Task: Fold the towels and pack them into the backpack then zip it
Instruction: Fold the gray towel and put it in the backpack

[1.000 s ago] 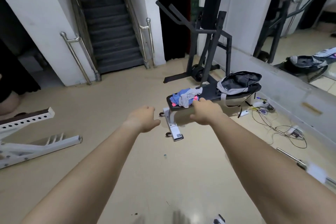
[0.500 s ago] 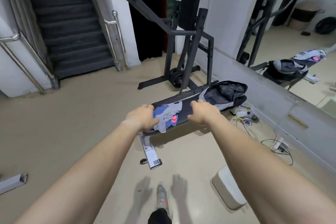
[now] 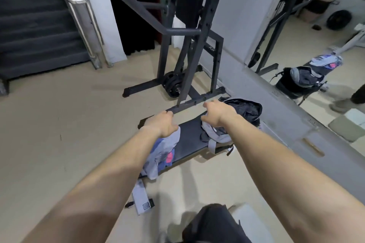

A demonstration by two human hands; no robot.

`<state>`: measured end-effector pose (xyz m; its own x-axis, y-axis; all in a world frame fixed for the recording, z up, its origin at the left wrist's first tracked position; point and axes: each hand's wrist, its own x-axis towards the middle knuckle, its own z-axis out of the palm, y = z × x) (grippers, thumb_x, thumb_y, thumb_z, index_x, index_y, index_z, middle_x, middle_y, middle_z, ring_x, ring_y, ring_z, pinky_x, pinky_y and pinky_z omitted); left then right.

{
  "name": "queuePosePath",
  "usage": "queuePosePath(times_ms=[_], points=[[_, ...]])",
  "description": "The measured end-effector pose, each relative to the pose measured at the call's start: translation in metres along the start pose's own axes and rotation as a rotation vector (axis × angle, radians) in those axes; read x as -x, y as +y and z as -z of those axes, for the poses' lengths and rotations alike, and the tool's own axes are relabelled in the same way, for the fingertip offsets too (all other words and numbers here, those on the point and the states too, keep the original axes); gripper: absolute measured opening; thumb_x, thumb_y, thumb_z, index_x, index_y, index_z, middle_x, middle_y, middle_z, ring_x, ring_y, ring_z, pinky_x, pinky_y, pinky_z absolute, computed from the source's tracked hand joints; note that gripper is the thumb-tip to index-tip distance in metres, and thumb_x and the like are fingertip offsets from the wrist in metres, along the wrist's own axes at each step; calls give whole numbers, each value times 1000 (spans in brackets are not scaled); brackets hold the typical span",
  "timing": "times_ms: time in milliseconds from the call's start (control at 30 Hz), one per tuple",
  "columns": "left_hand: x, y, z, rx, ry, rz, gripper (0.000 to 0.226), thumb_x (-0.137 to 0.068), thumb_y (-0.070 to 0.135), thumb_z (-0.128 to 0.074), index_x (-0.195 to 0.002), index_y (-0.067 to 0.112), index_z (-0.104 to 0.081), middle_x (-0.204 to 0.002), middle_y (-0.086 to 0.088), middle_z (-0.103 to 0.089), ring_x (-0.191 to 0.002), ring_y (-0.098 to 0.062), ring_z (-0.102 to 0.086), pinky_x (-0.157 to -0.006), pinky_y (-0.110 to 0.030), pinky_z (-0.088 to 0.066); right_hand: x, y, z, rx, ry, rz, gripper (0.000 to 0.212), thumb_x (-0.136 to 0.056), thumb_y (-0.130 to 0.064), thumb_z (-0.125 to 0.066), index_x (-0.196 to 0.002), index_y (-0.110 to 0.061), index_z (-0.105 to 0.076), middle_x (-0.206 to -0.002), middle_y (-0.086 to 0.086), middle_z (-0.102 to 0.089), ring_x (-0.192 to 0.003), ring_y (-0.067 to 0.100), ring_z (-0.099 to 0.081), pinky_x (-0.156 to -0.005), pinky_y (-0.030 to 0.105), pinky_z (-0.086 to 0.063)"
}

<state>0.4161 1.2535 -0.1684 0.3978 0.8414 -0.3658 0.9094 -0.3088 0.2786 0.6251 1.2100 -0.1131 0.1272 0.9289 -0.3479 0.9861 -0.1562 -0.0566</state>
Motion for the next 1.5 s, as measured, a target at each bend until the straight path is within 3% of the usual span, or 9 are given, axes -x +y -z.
queuePosePath(times_ms=[133, 267, 500, 733, 867, 1067, 1233, 1333, 1500], points=[[-76, 5, 8, 30, 15, 54, 55, -93, 45, -54, -139, 15, -48, -137, -10, -52, -123, -33, -52, -99, -44, -46, -90, 22, 12, 35, -30, 55, 55, -92, -41, -53, -141, -19, -46, -139, 9, -45, -124, 35, -52, -93, 46, -47], [-144, 11, 7, 83, 31, 163, 52, -93, 45, -53, -136, 17, -49, -135, -8, -52, -120, -32, -53, -97, -43, -47, -194, 38, 12, 88, -83, 182, 52, -92, -43, -53, -136, -17, -49, -133, 11, -48, -120, 37, -53, -97, 50, -47], [-218, 0, 2, 195, 0, 559, 56, -94, 42, -52, -142, 13, -44, -138, -13, -47, -124, -35, -51, -103, -46, -44, -343, 64, -12, 216, -307, 450, 61, -91, -42, -53, -145, -14, -43, -148, 15, -42, -131, 36, -47, -102, 48, -45], [-215, 1, -44, 338, -19, 714, 48, -95, 38, -51, -135, 11, -49, -131, -17, -50, -122, -37, -51, -101, -44, -44, -398, 63, -26, 210, -398, 518, 60, -93, -42, -52, -147, -17, -44, -153, 11, -39, -138, 33, -41, -110, 47, -40], [-209, -16, -90, 349, -90, 703, 49, -97, 28, -53, -140, 5, -45, -141, -19, -45, -128, -37, -48, -103, -42, -42, -392, 56, -55, 195, -409, 510, 57, -95, -39, -53, -147, -17, -43, -149, 12, -40, -133, 34, -45, -105, 45, -42], [-216, -49, -156, 320, -157, 666, 52, -100, 33, -50, -146, 11, -38, -142, -14, -40, -125, -35, -49, -98, -45, -45, -391, 38, -130, 176, -441, 490, 52, -98, -38, -50, -145, -17, -43, -142, 10, -42, -126, 35, -49, -101, 45, -45], [-252, -80, -223, 262, -98, 660, 52, -99, 32, -49, -145, 12, -36, -139, -13, -42, -126, -35, -44, -94, -44, -44, -416, 16, -230, 141, -481, 603, 52, -96, -35, -52, -144, -18, -45, -139, 9, -45, -121, 34, -52, -98, 46, -48], [-288, -101, -275, 238, -27, 648, 49, -95, 31, -52, -138, 10, -44, -136, -14, -45, -123, -35, -45, -91, -45, -46, -447, 20, -308, 132, -464, 705, 48, -94, -34, -55, -140, -19, -49, -133, 9, -50, -117, 32, -55, -93, 44, -51], [-343, -127, -345, 204, 213, 645, 47, -91, 38, -57, -130, 12, -55, -125, -11, -53, -118, -33, -50, -92, -43, -46, -508, 31, -415, 139, -339, 903, 58, -93, -34, -59, -148, -22, -44, -147, 7, -46, -129, 33, -46, -101, 43, -45]])
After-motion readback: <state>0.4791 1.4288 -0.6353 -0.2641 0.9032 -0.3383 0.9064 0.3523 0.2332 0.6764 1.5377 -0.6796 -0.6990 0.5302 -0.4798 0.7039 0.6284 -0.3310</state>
